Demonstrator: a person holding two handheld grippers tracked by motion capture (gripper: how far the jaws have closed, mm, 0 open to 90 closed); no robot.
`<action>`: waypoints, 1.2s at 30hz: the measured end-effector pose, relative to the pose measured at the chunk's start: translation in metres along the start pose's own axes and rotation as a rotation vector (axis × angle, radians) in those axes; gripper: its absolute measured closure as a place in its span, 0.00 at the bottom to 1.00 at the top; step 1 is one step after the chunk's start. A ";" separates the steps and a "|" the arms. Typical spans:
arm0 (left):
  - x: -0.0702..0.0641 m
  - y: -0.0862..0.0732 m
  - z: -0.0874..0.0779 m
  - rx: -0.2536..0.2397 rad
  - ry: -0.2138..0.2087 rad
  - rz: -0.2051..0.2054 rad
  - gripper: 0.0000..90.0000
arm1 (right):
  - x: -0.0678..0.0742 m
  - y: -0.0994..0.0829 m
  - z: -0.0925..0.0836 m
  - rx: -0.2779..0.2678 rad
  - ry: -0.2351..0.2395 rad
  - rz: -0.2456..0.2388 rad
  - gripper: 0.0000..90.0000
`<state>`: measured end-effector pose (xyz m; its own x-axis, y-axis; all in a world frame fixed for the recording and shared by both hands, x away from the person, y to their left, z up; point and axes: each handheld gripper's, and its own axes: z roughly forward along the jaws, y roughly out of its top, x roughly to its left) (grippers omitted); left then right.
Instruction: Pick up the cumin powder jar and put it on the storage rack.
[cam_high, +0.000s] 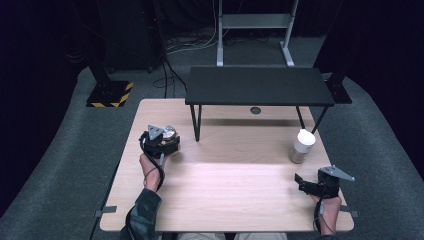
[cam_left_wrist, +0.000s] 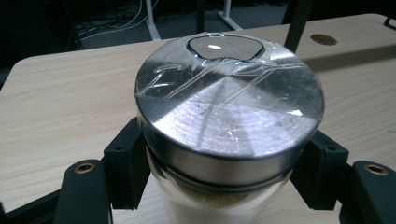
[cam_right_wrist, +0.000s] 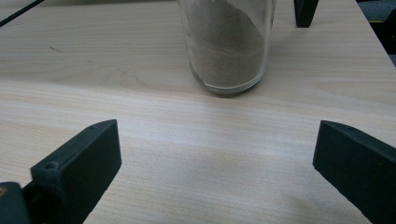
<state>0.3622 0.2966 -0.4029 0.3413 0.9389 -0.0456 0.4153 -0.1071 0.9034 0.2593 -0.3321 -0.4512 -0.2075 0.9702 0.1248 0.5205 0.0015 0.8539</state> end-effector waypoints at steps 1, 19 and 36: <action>0.000 0.001 -0.003 -0.003 -0.008 0.003 0.34 | 0.000 0.000 0.000 0.000 0.000 0.000 0.00; -0.007 0.020 -0.024 -0.032 -0.064 0.049 0.34 | -0.001 0.001 0.001 0.006 0.004 0.002 0.00; -0.011 0.046 -0.032 -0.056 -0.123 0.074 0.34 | -0.002 0.001 0.000 0.004 0.007 0.004 0.00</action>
<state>0.3505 0.2919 -0.3475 0.4716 0.8814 -0.0267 0.3388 -0.1532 0.9283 0.2604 -0.3337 -0.4510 -0.2118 0.9684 0.1317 0.5242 -0.0012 0.8516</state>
